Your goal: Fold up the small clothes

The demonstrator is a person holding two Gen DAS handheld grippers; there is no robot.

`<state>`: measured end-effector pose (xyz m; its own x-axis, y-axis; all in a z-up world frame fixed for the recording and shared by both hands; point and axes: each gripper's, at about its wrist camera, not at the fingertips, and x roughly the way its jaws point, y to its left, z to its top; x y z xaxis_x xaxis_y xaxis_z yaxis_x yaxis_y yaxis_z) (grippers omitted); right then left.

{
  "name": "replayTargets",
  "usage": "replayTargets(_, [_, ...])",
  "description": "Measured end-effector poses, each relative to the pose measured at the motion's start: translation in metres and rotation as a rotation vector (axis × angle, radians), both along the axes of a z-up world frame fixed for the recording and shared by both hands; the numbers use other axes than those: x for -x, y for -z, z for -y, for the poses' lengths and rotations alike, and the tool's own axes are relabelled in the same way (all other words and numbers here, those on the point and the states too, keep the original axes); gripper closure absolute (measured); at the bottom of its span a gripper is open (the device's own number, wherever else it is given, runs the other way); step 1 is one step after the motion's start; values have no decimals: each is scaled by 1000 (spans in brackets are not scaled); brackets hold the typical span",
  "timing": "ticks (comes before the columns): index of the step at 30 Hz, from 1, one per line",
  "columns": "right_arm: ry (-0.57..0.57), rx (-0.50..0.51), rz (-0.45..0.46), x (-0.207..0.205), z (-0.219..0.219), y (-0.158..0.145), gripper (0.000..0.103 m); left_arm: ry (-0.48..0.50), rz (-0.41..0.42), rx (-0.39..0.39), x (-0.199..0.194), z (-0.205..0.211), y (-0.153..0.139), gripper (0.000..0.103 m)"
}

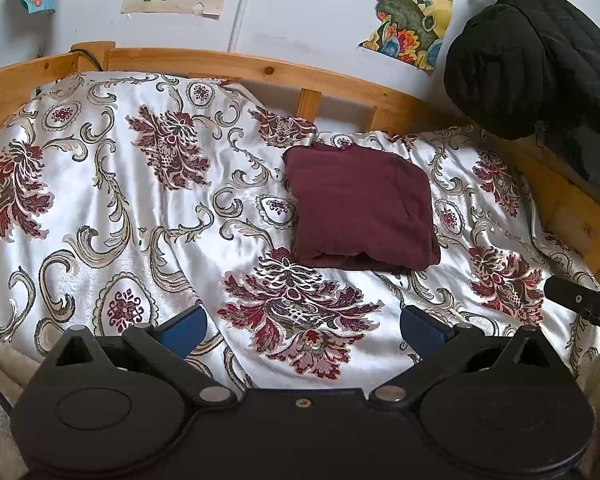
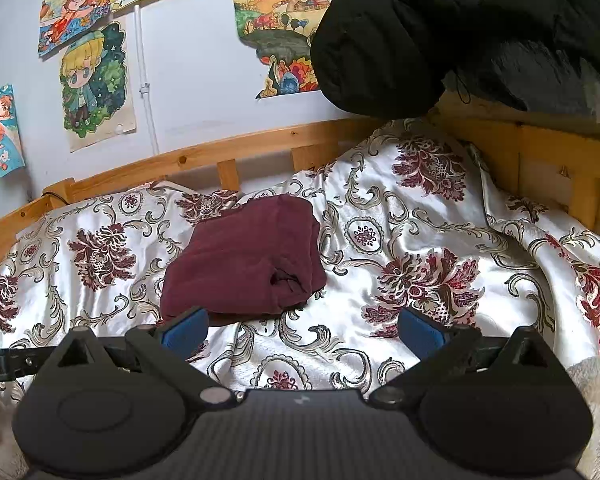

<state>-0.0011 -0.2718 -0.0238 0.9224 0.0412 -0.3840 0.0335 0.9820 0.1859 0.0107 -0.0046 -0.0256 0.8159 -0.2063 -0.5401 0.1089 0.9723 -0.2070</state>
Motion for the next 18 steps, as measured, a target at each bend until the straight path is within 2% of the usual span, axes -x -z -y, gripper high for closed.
replayTargets(18, [0, -2, -2, 0, 1, 0, 0, 2, -3, -4, 0, 1, 1, 1])
